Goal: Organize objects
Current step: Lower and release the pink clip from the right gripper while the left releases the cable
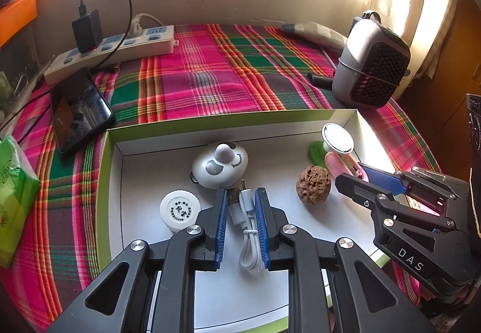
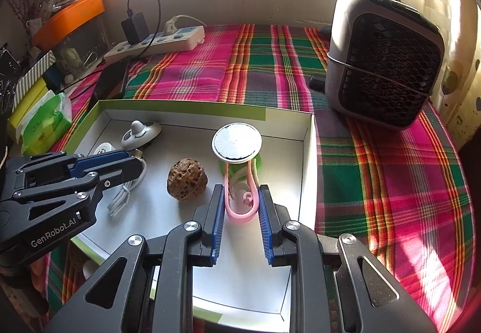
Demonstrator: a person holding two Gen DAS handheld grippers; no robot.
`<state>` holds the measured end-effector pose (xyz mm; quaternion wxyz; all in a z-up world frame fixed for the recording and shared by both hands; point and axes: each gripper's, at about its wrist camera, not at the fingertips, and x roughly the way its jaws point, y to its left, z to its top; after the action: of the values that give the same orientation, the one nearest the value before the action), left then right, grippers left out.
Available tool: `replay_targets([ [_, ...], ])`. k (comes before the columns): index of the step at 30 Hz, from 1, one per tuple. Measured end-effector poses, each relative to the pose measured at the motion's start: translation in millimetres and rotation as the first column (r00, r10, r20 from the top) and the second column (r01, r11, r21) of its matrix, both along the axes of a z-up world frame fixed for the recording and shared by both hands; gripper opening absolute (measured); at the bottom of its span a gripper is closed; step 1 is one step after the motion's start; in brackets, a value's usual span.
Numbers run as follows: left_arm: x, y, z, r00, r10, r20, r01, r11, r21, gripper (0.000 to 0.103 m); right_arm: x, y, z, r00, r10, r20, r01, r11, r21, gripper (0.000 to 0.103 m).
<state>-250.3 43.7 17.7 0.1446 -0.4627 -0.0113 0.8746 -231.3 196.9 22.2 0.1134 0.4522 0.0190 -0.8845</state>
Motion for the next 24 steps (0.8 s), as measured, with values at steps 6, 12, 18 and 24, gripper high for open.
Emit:
replay_targets([
  [6, -2.5, -0.9, -1.0, 1.0, 0.01, 0.003, -0.01, 1.0, 0.002, 0.017, -4.5, -1.2, -0.4, 1.0, -0.001, -0.008, 0.001, 1.0, 0.0, 0.023],
  [12, -3.9, -2.3, -1.5, 1.0, 0.01, 0.014, -0.01, 1.0, 0.009, 0.017, -8.1, -2.4, -0.6, 1.0, 0.004, -0.015, -0.004, 1.0, -0.002, 0.023],
  [18, -1.2, -0.7, -0.9, 1.0, -0.001, 0.013, 0.001, 1.0, 0.005, 0.017, -8.6, -2.1, -0.7, 1.0, 0.007, -0.017, -0.007, 1.0, -0.009, 0.023],
  [24, 2.3, -0.2, 1.4, 1.0, -0.003, 0.009, 0.003, 1.0, 0.005, 0.017, -8.6, -2.6, -1.3, 1.0, 0.005, -0.018, -0.005, 1.0, -0.011, 0.023],
])
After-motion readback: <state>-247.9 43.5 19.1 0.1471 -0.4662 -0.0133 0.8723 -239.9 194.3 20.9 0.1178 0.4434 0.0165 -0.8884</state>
